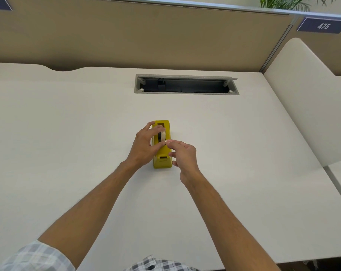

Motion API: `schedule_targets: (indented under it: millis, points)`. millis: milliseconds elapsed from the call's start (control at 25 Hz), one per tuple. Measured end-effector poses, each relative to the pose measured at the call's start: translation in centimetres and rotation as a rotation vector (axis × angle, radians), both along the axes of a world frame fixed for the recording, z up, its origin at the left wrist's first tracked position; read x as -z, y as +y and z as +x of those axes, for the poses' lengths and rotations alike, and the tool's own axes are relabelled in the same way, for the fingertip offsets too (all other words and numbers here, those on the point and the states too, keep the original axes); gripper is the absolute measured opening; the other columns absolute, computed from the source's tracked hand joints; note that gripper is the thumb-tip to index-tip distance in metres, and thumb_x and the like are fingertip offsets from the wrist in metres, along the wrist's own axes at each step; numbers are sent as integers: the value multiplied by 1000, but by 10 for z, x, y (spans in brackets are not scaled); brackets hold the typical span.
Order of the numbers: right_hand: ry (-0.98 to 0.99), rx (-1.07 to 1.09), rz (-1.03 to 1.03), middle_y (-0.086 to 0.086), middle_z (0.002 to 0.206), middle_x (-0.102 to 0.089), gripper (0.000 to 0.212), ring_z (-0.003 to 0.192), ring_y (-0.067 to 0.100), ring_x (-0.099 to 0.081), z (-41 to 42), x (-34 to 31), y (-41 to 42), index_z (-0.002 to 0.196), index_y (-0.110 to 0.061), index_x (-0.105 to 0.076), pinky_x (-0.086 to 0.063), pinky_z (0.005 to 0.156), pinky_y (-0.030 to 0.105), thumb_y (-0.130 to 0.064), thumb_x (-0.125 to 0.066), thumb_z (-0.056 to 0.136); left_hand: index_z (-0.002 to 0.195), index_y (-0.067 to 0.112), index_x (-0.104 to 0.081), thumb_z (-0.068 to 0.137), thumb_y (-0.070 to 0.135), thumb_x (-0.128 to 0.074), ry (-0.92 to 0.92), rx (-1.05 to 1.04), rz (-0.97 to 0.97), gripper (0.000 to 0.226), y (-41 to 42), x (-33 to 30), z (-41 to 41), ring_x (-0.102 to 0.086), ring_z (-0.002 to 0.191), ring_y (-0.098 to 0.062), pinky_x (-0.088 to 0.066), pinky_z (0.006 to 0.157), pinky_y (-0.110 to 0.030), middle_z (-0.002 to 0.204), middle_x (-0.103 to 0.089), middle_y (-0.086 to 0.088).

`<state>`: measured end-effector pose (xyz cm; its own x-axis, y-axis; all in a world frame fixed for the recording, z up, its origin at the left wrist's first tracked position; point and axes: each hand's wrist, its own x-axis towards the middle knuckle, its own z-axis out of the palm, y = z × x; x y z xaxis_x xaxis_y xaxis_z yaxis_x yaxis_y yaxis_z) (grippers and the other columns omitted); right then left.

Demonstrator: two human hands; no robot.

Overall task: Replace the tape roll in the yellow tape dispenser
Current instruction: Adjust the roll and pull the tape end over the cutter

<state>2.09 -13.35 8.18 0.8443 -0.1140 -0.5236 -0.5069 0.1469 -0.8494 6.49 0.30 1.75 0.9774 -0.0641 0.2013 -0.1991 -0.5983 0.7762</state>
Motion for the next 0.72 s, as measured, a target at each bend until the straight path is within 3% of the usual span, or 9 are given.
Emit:
schedule_targets:
  millis: [280, 520, 720]
  points:
    - [-18, 1, 10, -4, 86, -69, 10, 73, 11, -59, 8, -1, 0, 85, -19, -73, -44, 64, 24, -15, -63, 86, 120, 25, -64, 82, 34, -72, 32, -17, -2, 39, 3, -3, 4, -46, 130, -17, -39, 106, -46, 132, -59, 3]
    - [-84, 64, 147, 7, 79, -69, 9, 78, 17, -67, 17, -5, -2, 91, -5, -68, -56, 63, 20, -3, -60, 88, 117, 18, -66, 79, 24, -75, -2, 6, -10, 39, 3, -3, 3, -47, 129, -16, -40, 105, -47, 125, -64, 2]
    - [-144, -19, -93, 0, 85, -75, 28, 79, 10, -73, 31, -14, -7, 107, -20, -65, -55, 70, 28, -16, -73, 80, 120, 21, -65, 79, 25, -75, 40, 6, 32, 42, 4, -4, 5, -45, 130, -16, -37, 106, -47, 129, -62, 3]
